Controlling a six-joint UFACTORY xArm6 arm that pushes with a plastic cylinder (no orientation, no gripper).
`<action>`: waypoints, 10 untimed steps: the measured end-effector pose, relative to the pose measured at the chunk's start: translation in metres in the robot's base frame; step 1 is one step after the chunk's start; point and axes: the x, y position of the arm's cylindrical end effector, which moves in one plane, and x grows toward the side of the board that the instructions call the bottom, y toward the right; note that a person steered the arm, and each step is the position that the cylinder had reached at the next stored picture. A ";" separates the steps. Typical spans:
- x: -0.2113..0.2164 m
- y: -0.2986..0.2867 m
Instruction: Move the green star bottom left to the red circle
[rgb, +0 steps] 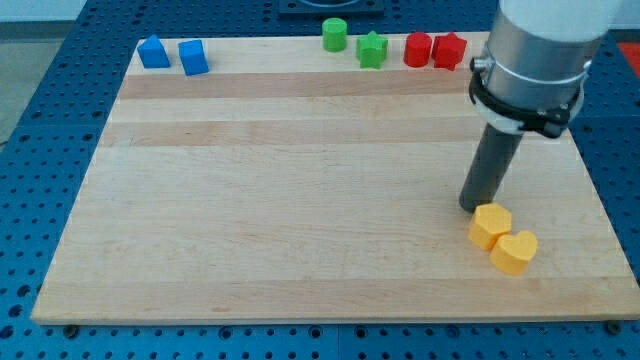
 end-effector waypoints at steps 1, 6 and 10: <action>-0.002 0.022; -0.316 0.163; -0.316 -0.077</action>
